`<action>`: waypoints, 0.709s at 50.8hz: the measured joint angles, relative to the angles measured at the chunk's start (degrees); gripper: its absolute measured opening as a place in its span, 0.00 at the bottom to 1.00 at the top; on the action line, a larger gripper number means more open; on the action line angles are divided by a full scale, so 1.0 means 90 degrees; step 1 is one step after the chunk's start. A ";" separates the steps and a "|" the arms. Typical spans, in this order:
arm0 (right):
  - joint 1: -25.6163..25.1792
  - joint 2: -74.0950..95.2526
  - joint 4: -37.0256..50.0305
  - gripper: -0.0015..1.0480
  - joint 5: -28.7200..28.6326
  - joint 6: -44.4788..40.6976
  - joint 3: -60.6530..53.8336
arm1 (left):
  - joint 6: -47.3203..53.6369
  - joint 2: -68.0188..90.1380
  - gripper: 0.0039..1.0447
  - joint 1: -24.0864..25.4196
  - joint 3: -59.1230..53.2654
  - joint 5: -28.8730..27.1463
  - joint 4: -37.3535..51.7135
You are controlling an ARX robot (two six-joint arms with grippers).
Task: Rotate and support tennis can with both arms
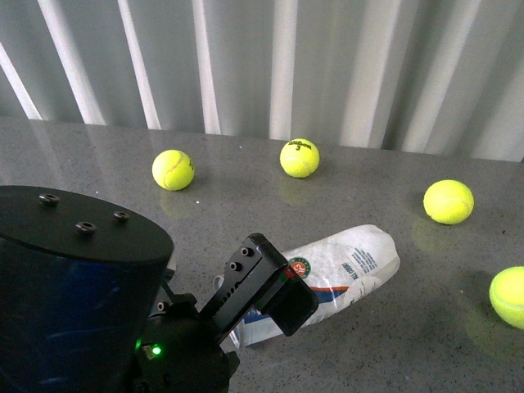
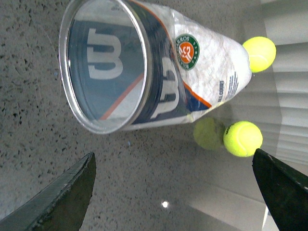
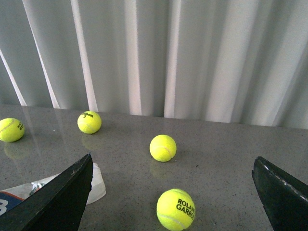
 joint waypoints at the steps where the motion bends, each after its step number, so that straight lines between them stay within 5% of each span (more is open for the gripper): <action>1: 0.0000 0.0000 0.0000 0.93 0.0000 0.0000 0.0000 | 0.0015 0.0063 0.94 -0.0010 0.0019 -0.0085 0.0061; 36: 0.0000 0.0000 0.0000 0.93 0.0000 0.0000 0.0000 | 0.0350 0.0724 0.94 0.0000 0.0423 -0.0566 0.0891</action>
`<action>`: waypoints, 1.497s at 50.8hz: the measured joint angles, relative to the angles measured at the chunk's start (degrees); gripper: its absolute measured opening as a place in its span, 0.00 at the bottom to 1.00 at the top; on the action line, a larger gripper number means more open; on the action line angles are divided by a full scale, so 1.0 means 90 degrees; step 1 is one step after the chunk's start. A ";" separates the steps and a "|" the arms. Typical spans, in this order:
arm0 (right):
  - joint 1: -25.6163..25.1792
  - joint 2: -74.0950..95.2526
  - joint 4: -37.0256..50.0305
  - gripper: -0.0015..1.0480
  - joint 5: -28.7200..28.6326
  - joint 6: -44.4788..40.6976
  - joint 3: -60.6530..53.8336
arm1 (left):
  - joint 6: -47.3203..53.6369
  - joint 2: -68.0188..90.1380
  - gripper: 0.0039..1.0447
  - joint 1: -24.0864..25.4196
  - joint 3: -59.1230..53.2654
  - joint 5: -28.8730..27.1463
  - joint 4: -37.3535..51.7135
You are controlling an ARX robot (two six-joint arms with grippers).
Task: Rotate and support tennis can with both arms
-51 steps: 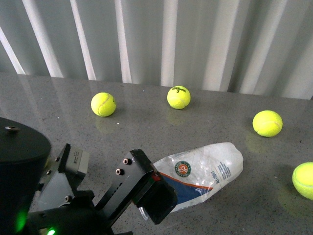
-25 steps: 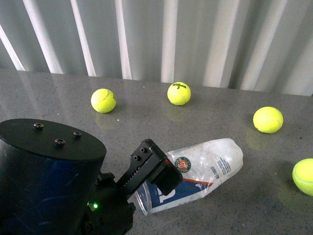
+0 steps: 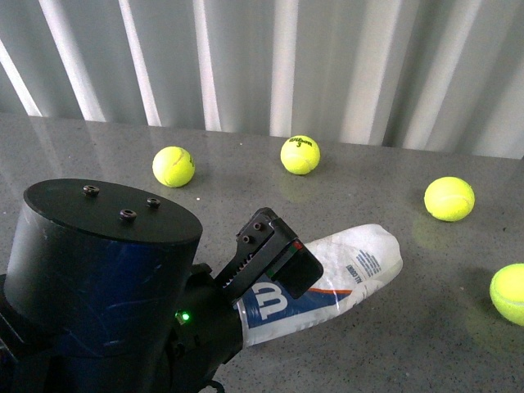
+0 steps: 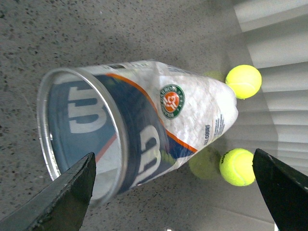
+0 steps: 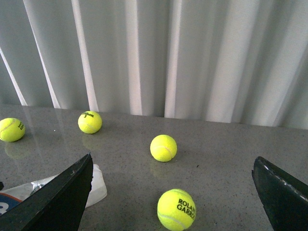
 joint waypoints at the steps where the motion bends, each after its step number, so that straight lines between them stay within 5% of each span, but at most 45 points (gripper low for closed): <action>1: 0.0000 0.0000 0.0000 0.93 0.0000 0.0000 0.0000 | -0.0002 0.0007 0.94 -0.0010 0.0005 0.0000 0.0017; 12: 0.0000 0.0000 0.0000 0.93 0.0000 0.0000 0.0000 | -0.0238 0.0342 0.92 -0.0160 0.0092 -0.0119 0.0374; 28: 0.0000 0.0000 0.0000 0.93 0.0000 0.0000 0.0000 | -0.0580 0.0784 0.30 -0.0119 0.0097 -0.0335 0.0607; 38: 0.0000 0.0000 0.0000 0.93 0.0000 0.0000 0.0000 | -0.0262 0.0197 0.04 0.0027 -0.0029 -0.0228 0.0265; 50: 0.0000 0.0000 0.0000 0.93 0.0000 0.0000 0.0000 | 0.0933 -0.1120 0.03 0.0177 -0.0153 0.0024 -0.0828; 59: 0.0000 0.0000 0.0000 0.93 0.0000 0.0000 0.0000 | 0.2647 -0.2455 0.03 0.0250 0.0255 0.0753 -0.2504; 67: 0.0000 0.0000 0.0000 0.93 0.0000 0.0000 0.0000 | 0.4806 -0.3735 0.03 0.0202 0.1666 0.1685 -0.4947; 76: 0.0000 0.0000 0.0000 0.93 -0.0002 0.0000 0.0000 | 0.8915 -0.3475 0.03 -0.0304 0.4320 0.1171 -0.9139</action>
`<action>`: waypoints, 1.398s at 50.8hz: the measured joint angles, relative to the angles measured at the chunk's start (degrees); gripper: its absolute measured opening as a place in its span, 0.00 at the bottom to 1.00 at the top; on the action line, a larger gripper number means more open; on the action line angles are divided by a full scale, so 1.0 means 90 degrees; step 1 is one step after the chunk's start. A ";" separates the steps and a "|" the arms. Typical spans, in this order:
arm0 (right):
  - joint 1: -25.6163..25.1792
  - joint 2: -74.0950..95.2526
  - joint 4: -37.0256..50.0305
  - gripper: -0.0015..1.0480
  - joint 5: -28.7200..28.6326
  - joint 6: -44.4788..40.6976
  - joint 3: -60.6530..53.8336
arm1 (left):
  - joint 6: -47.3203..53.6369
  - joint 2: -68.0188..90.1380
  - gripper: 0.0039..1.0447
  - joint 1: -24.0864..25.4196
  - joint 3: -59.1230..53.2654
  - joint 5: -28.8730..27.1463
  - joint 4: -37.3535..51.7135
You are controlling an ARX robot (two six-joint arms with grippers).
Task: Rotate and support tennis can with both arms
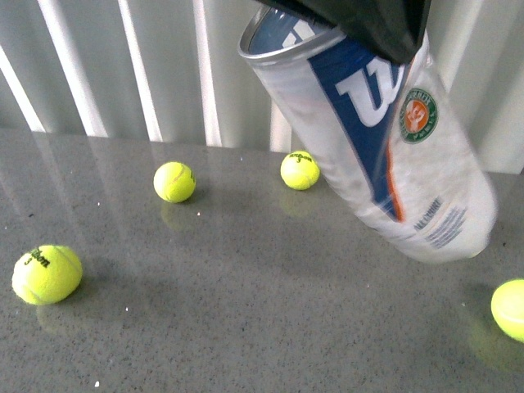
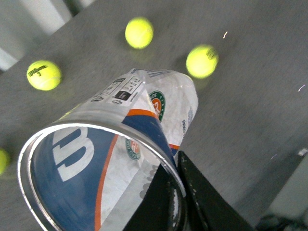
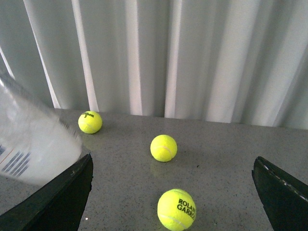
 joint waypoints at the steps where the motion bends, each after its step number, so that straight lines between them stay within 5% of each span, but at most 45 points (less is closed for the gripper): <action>1: 0.0000 0.0000 0.0000 0.93 0.0000 0.0000 0.0000 | 0.0415 0.0129 0.03 -0.0010 0.0165 -0.0141 -0.0289; 5: 0.0000 0.0000 0.0000 0.93 0.0017 0.0000 0.0000 | 0.2356 0.0731 0.03 0.0000 0.0709 -0.0668 -0.1440; 10: 0.0000 0.0000 0.0000 0.93 -0.0002 -0.0002 0.0000 | 0.4296 0.1447 0.03 0.0034 0.1202 -0.1324 -0.1756; 19: 0.0000 0.0000 0.0000 0.93 0.0005 0.0000 0.0000 | 0.5481 0.2188 0.03 0.0075 0.1974 -0.1508 -0.2030; 63: 0.0000 0.0000 0.0000 0.93 0.0002 0.0000 0.0000 | 0.5865 0.3570 0.03 0.0131 0.2654 -0.0792 -0.1950; 71: 0.0000 0.0000 0.0000 0.93 0.0002 0.0000 0.0000 | 0.5758 0.3580 0.32 0.0134 0.2659 -0.0835 -0.1899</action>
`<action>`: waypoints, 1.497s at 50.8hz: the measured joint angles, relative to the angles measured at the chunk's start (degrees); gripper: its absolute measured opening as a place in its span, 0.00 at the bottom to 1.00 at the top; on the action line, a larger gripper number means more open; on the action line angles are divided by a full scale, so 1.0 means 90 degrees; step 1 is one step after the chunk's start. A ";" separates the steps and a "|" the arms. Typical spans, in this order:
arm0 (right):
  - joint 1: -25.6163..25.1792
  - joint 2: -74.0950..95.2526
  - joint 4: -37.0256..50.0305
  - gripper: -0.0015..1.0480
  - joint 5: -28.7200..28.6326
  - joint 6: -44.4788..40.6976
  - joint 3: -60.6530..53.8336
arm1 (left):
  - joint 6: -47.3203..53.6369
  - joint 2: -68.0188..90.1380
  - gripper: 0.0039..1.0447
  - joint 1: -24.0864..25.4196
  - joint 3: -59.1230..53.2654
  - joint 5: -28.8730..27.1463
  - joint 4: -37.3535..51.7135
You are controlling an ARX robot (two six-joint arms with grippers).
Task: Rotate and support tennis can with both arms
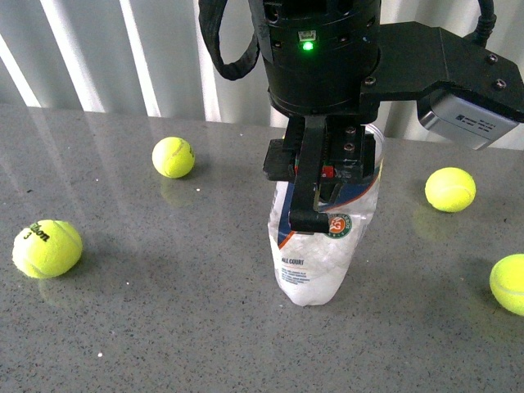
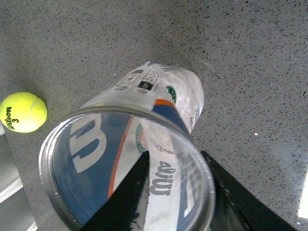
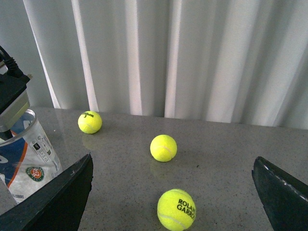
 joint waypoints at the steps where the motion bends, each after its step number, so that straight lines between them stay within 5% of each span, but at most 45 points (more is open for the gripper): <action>1: 0.0000 0.0000 0.0000 0.93 0.0000 0.0000 0.0000 | -0.0015 0.0000 0.35 -0.0002 0.0000 0.0000 0.0000; 8: 0.0000 0.0000 0.0000 0.93 0.0000 0.0000 0.0000 | -0.0068 0.0000 0.63 -0.0005 0.0007 0.0002 -0.0027; 20: 0.0000 0.0000 0.0000 0.93 0.0000 0.0000 0.0000 | -0.0204 -0.0066 0.95 -0.0066 0.0177 0.0141 -0.0243; 34: 0.0000 0.0000 0.0000 0.93 0.0000 0.0000 0.0000 | -0.0563 -0.1256 0.94 -0.0061 0.0131 0.0843 -0.0408; 45: 0.0000 0.0000 0.0000 0.93 0.0000 0.0000 0.0000 | -0.1783 -0.3405 0.94 0.0338 -0.1124 0.1897 0.1263; 55: 0.0000 0.0000 0.0000 0.93 0.0000 0.0000 0.0000 | -0.4012 -0.6586 0.94 0.1620 -0.3597 0.2584 0.2786; 65: 0.0000 0.0000 0.0000 0.93 0.0000 0.0000 0.0000 | -0.6171 -0.9136 0.94 0.4998 -0.5877 0.4806 0.2973; 66: 0.0000 0.0000 0.0000 0.93 0.0000 0.0000 0.0000 | -0.6399 -0.9299 0.92 0.5226 -0.6086 0.4641 0.3155; 69: 0.0000 0.0000 0.0000 0.93 -0.0002 0.0000 0.0000 | -0.6836 -0.9865 0.80 0.5530 -0.6778 0.2885 0.3905; 76: 0.0000 0.0000 0.0000 0.93 0.0005 -0.0002 0.0000 | -0.7189 -1.0773 0.56 0.5345 -0.7861 0.1166 0.4286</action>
